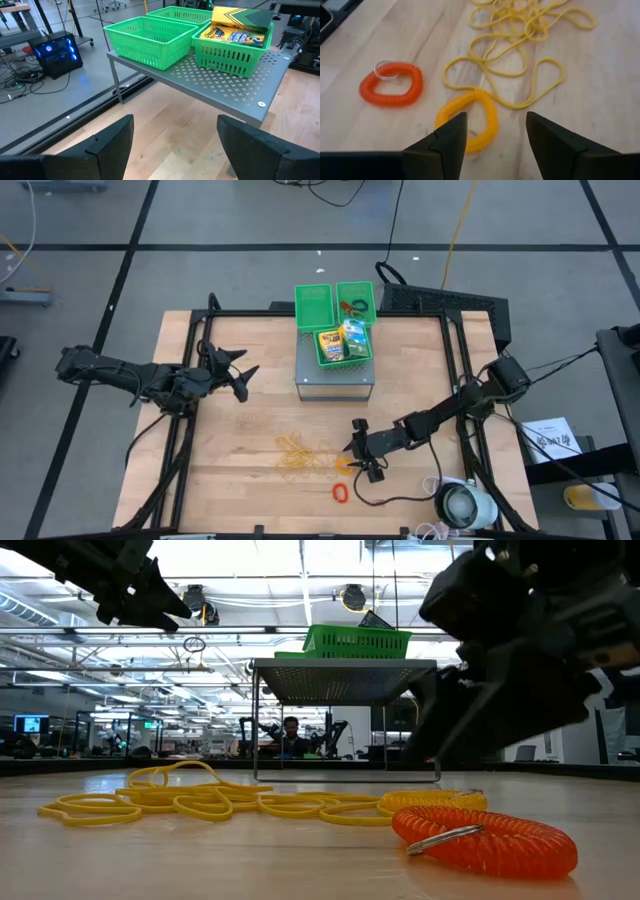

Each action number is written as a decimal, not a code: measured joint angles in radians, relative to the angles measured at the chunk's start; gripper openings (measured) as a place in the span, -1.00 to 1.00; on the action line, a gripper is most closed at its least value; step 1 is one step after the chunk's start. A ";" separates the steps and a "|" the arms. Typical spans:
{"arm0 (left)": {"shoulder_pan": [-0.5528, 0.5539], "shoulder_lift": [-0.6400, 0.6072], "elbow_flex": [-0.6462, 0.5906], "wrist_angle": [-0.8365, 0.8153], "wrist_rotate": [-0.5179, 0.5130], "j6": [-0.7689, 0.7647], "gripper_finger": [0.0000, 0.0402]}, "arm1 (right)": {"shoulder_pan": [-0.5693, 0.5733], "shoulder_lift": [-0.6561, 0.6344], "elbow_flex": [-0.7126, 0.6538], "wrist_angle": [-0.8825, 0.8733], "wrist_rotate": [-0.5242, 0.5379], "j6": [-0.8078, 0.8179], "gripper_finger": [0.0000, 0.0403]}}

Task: Pick & Place Office Desk Supplies
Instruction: Put the yellow spring keychain into the right green bin on the shelf, then put the orange spring keychain into the right green bin on the shelf

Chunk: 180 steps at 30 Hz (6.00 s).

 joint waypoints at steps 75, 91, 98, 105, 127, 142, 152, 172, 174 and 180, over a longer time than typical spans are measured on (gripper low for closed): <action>-0.068 0.638 0.006 0.939 0.555 0.278 0.48 | -0.305 -0.527 0.010 0.195 0.101 -0.423 -0.98; -0.062 0.561 0.008 0.924 0.378 0.409 0.48 | -0.891 -0.491 0.352 -0.190 0.018 -0.404 -0.98; -0.043 0.561 0.008 0.903 0.339 0.419 0.48 | -1.083 -0.392 0.324 -0.253 -0.133 -0.278 -0.98; -0.025 0.561 0.008 0.852 0.340 0.415 0.48 | -1.107 -0.331 0.318 -0.247 -0.132 -0.256 -0.83; -0.102 0.570 0.024 0.751 0.443 0.464 0.48 | -0.789 -0.565 0.318 -0.331 -0.342 -0.411 -0.15; -0.196 0.958 0.399 0.543 0.512 0.471 0.47 | -0.436 -0.728 0.140 -0.263 -0.341 -0.371 -0.22; -0.203 1.224 0.573 0.573 0.669 0.369 0.47 | -0.330 -0.766 -0.094 0.005 -0.338 -0.369 -0.23; -0.238 1.476 0.723 0.507 0.714 0.254 0.47 | -0.314 -0.852 -0.135 0.040 -0.314 -0.384 -0.23; -0.248 1.479 0.721 0.497 0.713 0.234 0.47 | -0.314 -0.855 -0.133 0.054 -0.314 -0.387 -0.23; -0.267 1.485 0.724 0.390 0.608 0.191 0.47 | -0.314 -0.864 -0.134 0.050 -0.314 -0.391 -0.23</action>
